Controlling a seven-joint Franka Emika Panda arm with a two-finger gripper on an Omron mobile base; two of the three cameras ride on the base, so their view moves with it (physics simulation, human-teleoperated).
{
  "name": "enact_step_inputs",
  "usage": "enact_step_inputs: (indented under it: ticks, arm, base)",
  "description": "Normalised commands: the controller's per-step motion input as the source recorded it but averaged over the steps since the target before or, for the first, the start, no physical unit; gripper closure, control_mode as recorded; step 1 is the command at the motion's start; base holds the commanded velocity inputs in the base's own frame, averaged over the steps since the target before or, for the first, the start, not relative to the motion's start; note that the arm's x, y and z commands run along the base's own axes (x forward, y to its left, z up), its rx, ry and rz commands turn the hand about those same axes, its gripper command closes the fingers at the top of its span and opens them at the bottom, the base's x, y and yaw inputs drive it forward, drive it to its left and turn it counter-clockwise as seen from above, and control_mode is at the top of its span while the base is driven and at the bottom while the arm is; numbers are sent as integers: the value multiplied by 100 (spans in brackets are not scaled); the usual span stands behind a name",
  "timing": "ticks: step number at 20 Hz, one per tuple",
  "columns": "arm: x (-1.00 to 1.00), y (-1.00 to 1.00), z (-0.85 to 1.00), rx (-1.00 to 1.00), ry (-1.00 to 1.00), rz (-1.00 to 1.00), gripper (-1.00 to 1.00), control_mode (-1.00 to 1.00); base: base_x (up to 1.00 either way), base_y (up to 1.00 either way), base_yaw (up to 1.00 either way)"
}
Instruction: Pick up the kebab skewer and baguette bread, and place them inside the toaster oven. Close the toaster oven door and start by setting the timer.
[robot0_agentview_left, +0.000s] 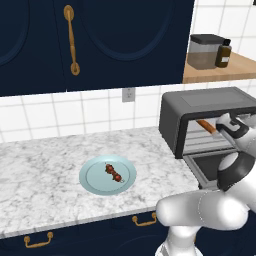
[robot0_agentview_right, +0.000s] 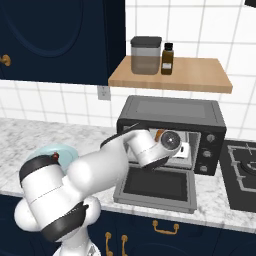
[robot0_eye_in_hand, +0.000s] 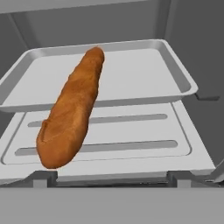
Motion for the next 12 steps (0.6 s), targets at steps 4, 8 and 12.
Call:
enact_step_inputs:
  ticks: [4, 8, 12]
  arm:
    - [22, -9, 0, 0, 0, 0, -100, -100]
    - [0, 0, 0, 0, -4, 0, -100, -100]
    - [0, 15, 1, 0, -12, 0, -100, -100]
  base:
    - [0, 0, 0]
    - [0, 0, 0]
    - [0, 0, 0]
